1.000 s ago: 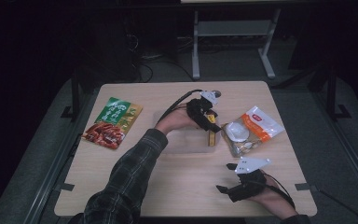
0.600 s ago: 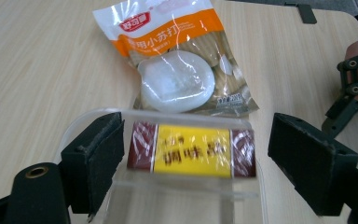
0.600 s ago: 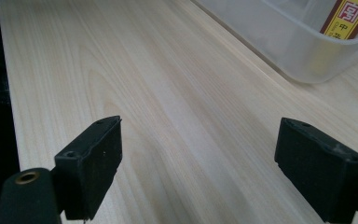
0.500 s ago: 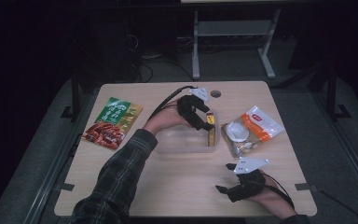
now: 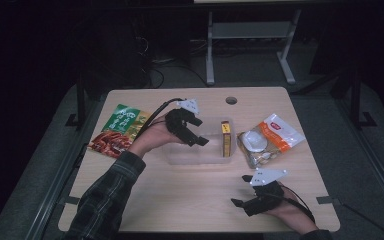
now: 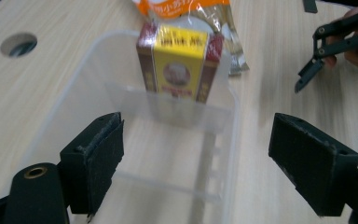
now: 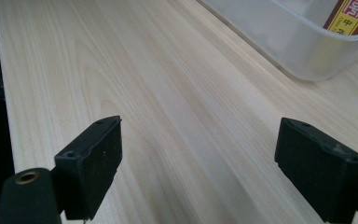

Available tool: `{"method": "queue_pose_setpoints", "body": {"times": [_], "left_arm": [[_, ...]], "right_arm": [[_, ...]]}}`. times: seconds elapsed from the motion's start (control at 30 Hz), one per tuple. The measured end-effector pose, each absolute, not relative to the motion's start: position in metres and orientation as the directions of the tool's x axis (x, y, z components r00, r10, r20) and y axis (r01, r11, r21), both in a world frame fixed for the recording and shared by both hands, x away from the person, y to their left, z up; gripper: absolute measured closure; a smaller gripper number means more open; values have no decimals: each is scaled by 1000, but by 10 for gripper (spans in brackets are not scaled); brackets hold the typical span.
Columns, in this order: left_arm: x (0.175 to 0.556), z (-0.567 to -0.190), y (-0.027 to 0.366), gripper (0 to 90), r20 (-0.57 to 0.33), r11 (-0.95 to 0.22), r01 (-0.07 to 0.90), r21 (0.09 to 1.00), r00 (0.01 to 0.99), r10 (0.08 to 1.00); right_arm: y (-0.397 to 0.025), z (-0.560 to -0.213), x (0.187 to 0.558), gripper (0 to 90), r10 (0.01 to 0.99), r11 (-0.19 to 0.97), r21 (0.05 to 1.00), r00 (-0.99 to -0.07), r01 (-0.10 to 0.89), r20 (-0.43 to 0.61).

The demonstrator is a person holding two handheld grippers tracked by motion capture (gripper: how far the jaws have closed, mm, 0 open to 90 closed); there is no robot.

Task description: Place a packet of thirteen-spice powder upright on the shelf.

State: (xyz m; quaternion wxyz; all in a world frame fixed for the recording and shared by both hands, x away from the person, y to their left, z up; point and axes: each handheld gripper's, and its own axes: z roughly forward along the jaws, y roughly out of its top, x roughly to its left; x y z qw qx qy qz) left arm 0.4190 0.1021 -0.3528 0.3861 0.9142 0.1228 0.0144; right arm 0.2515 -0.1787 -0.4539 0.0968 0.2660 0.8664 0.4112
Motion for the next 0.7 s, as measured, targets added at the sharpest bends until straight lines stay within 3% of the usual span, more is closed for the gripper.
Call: {"method": "queue_pose_setpoints", "body": {"times": [0.7], "left_arm": [[345, -370, 163, 195, -44, -636, 233, 735, 953, 298]], "right_arm": [[-177, -456, 252, 144, 533, 540, 752, -845, 377, 41]]}}
